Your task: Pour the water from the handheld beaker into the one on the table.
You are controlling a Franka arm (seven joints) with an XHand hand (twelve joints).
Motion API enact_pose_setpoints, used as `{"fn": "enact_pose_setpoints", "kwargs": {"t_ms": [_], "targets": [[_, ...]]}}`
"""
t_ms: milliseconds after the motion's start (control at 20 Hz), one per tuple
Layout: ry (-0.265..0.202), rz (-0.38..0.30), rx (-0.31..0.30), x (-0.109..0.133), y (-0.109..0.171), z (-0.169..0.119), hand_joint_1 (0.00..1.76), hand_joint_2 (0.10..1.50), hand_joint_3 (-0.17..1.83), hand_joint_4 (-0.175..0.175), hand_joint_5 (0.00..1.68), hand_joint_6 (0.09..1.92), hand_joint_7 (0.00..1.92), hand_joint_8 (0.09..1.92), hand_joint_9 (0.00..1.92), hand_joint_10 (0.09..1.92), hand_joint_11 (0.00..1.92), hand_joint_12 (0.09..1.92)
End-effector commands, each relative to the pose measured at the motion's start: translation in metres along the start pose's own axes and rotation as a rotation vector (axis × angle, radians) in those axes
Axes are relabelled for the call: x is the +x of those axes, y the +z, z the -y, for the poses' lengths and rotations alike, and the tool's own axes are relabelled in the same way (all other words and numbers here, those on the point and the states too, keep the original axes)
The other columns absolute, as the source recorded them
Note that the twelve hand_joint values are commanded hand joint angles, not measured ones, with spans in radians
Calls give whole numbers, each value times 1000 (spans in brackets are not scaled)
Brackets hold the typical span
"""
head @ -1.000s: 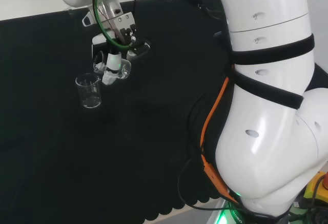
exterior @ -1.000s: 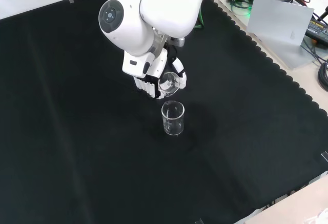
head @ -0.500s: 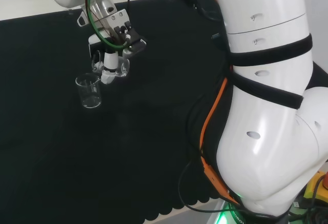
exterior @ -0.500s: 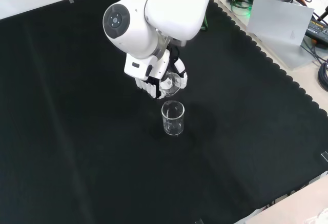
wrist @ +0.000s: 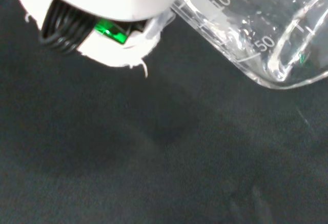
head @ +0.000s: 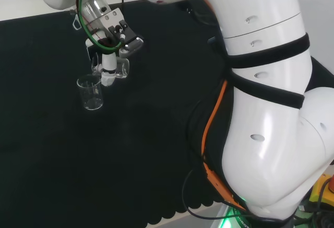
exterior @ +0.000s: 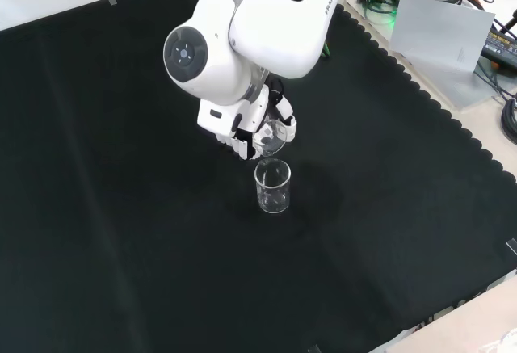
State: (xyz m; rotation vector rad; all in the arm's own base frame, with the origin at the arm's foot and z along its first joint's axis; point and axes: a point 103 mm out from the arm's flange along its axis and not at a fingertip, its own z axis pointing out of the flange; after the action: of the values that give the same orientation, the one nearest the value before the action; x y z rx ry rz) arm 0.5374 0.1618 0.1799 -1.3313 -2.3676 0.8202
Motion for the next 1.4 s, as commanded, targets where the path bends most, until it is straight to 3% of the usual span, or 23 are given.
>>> {"fn": "enact_pose_setpoints", "kwargs": {"t_ms": [50, 1400], "targets": [[13, 37, 43, 5, 0, -1, 1308, 523, 1033, -175, 1041, 1118, 1287, 1004, 1366, 1026, 1027, 932], [58, 123, 107, 19, -14, 2, 1307, 522, 1040, -175, 1037, 1128, 1284, 1017, 1366, 1043, 1029, 936]]}}
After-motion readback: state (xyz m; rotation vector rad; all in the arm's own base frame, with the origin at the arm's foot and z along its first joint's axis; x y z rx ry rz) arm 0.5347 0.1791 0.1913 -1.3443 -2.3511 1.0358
